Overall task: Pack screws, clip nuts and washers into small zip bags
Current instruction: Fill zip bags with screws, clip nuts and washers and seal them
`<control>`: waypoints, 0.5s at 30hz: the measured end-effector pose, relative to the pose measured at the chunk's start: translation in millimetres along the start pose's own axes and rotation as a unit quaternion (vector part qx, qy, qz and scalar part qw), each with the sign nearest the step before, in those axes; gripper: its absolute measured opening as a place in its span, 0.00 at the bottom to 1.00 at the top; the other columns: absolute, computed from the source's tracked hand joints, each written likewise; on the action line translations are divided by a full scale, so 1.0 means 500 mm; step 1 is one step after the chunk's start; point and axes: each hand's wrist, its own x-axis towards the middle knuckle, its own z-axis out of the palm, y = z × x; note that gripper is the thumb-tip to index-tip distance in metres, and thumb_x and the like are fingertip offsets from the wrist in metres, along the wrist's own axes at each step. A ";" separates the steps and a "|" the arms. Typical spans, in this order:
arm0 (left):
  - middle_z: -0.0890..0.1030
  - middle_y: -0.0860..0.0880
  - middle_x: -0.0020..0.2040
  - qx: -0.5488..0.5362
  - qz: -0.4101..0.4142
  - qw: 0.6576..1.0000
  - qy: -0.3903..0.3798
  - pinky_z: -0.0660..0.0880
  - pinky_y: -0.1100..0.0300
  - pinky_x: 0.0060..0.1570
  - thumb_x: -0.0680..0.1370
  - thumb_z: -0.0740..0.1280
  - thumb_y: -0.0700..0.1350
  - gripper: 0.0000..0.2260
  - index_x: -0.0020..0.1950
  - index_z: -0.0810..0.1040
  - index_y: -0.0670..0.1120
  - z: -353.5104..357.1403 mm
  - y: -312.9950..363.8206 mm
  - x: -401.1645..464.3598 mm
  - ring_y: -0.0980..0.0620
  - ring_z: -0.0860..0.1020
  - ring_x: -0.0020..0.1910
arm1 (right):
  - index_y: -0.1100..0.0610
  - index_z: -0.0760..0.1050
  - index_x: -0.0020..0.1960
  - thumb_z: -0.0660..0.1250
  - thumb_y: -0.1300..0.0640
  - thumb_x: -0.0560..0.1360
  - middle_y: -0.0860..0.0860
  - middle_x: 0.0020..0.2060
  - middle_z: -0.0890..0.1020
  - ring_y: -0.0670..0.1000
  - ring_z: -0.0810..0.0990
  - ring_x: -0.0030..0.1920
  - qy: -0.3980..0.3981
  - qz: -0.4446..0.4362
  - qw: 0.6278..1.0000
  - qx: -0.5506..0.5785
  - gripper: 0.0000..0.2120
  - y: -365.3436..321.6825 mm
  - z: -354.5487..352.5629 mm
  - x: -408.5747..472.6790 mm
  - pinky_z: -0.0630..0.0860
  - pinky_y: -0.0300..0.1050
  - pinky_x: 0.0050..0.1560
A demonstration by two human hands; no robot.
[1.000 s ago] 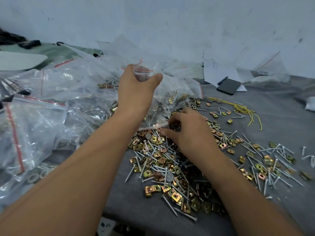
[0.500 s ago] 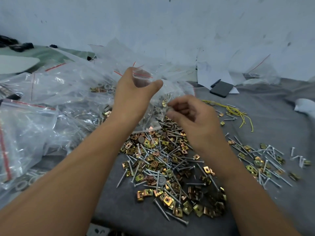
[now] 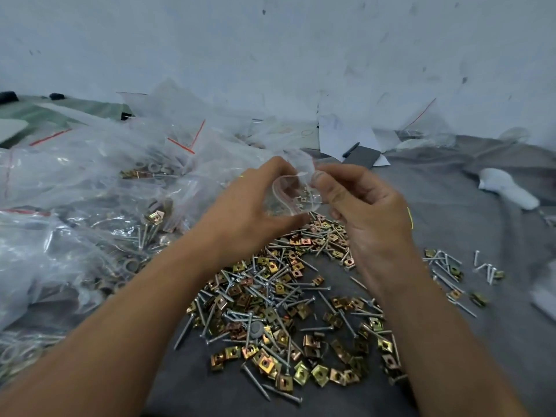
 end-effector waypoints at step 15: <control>0.82 0.56 0.53 -0.065 -0.107 0.982 0.144 0.77 0.58 0.50 0.79 0.75 0.53 0.14 0.59 0.77 0.49 -0.014 -0.024 0.011 0.62 0.80 0.51 | 0.51 0.81 0.51 0.64 0.44 0.83 0.46 0.40 0.85 0.46 0.82 0.40 0.130 -0.111 0.948 -0.270 0.12 0.009 0.053 -0.003 0.78 0.44 0.41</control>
